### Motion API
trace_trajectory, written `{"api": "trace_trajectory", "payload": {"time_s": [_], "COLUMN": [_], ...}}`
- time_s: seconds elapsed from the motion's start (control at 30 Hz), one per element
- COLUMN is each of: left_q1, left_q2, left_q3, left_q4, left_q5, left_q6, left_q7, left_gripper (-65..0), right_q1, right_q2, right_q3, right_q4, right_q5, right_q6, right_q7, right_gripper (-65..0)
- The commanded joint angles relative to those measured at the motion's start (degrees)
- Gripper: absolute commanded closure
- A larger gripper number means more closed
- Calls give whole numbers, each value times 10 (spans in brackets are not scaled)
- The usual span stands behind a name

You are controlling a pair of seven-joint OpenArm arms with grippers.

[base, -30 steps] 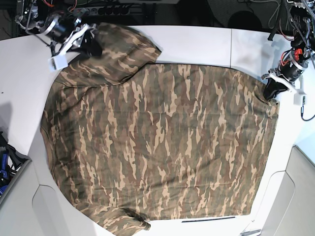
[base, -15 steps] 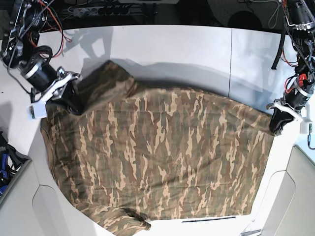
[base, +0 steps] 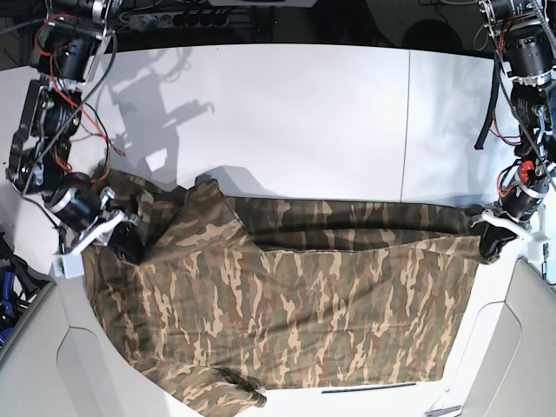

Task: Fold the T-shirt properly
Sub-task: 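Lift the shoulder edge with both grippers and pull it toward the robot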

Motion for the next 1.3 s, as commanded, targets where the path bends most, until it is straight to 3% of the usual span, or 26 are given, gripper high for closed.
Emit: {"api": "trace_trajectory", "payload": {"time_s": [0.0, 0.57, 0.67, 0.7, 0.8, 0.87, 1.03, 1.27], "left_q1": [-21, -105, -105, -105, -105, -105, -105, -104], "left_q2": [-14, -1, 5, 7, 7, 6, 6, 3], "left_q3": [1, 25, 25, 25, 25, 25, 17, -68], "left_q4": [2, -108, -108, -108, -108, -108, -106, -106], "left_q5": [1, 16, 29, 31, 31, 31, 26, -6], "left_q6": [-1, -1, -1, -1, -1, -1, 23, -5], "left_q7": [-24, -34, -35, -35, -35, -22, 36, 83], "left_gripper": [0, 0, -137, -179, -264, -276, -276, -276], "right_q1": [27, 144, 149, 150, 149, 148, 146, 132], "right_q2": [7, 6, 6, 6, 6, 7, 10, 24], "right_q3": [2, 1, 1, 1, 1, 1, 3, 42], "right_q4": [-2, -123, -154, -164, -186, -192, -181, -123], "right_q5": [6, -66, -78, -86, -106, -106, -99, -73], "right_q6": [3, 3, 2, 2, 2, 2, 2, 2], "right_q7": [20, 77, 108, 124, 148, 141, 95, 43], "right_gripper": [0, 0, 0, -20, -334, -456, -454, -454]}}
